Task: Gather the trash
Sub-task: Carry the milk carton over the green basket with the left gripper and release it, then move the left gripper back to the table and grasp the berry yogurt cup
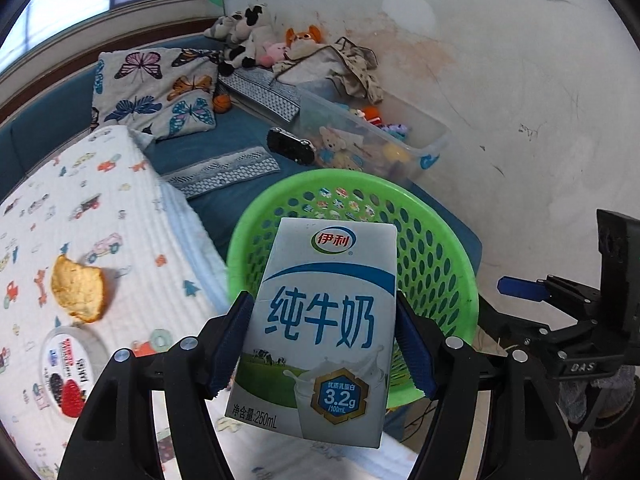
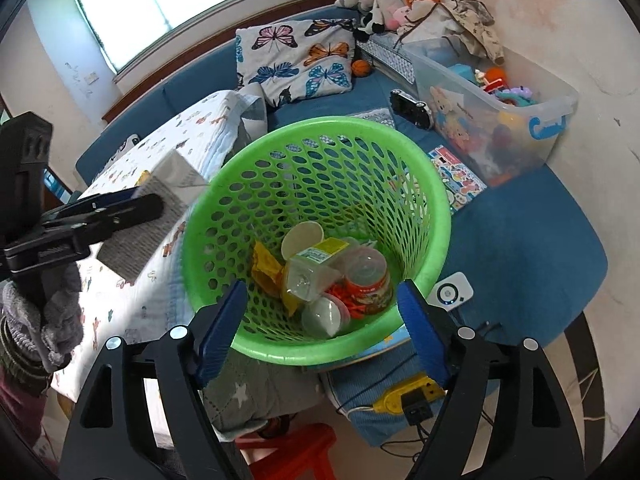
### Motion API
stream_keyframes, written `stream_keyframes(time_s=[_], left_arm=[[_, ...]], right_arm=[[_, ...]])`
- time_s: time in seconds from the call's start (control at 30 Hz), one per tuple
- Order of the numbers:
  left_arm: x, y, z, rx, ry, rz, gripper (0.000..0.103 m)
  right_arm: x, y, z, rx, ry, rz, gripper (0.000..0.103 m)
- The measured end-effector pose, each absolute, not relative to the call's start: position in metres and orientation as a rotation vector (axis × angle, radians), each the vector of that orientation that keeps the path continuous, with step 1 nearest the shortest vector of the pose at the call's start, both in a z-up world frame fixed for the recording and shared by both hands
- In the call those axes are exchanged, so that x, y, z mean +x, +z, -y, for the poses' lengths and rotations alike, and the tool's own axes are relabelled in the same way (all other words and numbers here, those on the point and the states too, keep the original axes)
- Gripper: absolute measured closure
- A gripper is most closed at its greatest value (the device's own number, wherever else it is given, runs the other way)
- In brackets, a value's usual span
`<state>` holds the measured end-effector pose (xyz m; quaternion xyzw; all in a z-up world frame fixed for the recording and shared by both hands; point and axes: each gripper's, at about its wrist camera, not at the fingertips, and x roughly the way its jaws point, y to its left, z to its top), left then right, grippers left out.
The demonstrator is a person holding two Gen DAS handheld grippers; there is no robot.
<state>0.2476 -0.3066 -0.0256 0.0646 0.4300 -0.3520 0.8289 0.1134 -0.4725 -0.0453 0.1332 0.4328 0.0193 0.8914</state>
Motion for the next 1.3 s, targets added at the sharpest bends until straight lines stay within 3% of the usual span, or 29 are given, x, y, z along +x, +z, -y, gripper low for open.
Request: stream_keyframes(time_s=[0.5, 0.63, 0.77, 1.3], left_arm=[[0.252, -0.040, 0.339, 0.113, -0.784, -0.954, 0.036], [0.255, -0.043, 0.337, 0.075, -0.792, -0.967, 0.024], [0.255, -0.043, 0.335, 0.059, -0.793, -0.960, 0.023], [0.234, -0.022, 0.268, 0.069, -0.712, -0.869, 0.023]], right_arm=[[0.103, -0.044, 0.476, 0.293, 0.039, -0.887, 0.024], [0.103, -0.044, 0.477, 0.295, 0.040, -0.886, 0.024], [0.100, -0.044, 0.475, 0.297, 0.044, -0.885, 0.024], [0.110, -0.035, 0.446, 0.255, 0.094, -0.881, 0.023]])
